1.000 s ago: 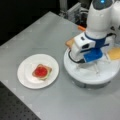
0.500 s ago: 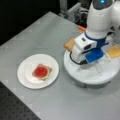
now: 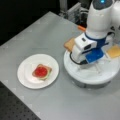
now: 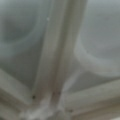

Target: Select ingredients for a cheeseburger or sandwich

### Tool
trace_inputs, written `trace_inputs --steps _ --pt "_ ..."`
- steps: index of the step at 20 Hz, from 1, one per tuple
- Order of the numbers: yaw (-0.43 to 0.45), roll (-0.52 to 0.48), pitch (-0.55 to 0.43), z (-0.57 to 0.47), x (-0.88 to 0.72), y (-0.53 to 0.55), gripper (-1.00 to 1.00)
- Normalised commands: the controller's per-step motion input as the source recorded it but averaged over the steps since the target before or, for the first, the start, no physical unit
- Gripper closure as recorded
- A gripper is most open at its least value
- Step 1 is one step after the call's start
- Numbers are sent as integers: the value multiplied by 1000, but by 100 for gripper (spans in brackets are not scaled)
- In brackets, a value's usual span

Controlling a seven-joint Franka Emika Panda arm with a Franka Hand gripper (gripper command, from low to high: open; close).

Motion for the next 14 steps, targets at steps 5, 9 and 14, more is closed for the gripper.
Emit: trace_inputs --steps 5,9,14 --pt "274 116 -59 -185 45 209 -100" --pt "184 113 -46 -160 40 207 -100" --pt "154 102 -30 -116 45 213 -100"
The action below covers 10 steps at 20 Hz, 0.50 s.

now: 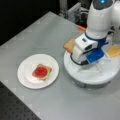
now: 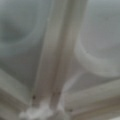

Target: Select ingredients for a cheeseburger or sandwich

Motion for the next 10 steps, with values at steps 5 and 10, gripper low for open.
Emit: trace_inputs --steps 5,10 --pt "123 100 -13 -96 45 241 -100" --pt "91 88 6 -54 29 274 -100"
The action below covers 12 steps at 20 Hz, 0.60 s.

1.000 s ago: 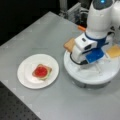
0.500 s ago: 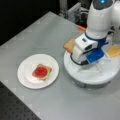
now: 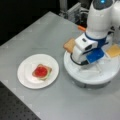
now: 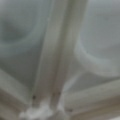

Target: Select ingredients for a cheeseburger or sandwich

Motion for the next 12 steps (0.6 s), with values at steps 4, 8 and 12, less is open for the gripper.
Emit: trace_inputs --steps 4,8,12 --pt "86 72 15 -28 31 299 -100" --pt "67 62 29 -28 28 317 -100" --pt "-27 54 40 -38 -2 329 -100"
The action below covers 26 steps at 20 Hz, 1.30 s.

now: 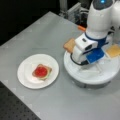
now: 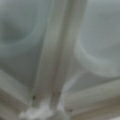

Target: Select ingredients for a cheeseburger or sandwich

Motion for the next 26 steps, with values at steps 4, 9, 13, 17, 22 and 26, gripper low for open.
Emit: trace_inputs --steps 4,9,13,17,22,26 --pt "-109 40 36 -44 -38 335 -100" --pt "-105 24 28 -20 -42 299 -100" --pt "-59 17 18 -5 -23 267 -100" --pt "-21 16 20 26 -4 255 -100" --pt "-13 0 43 120 -15 237 -100" --pt "-16 -5 74 220 -25 210 -100"
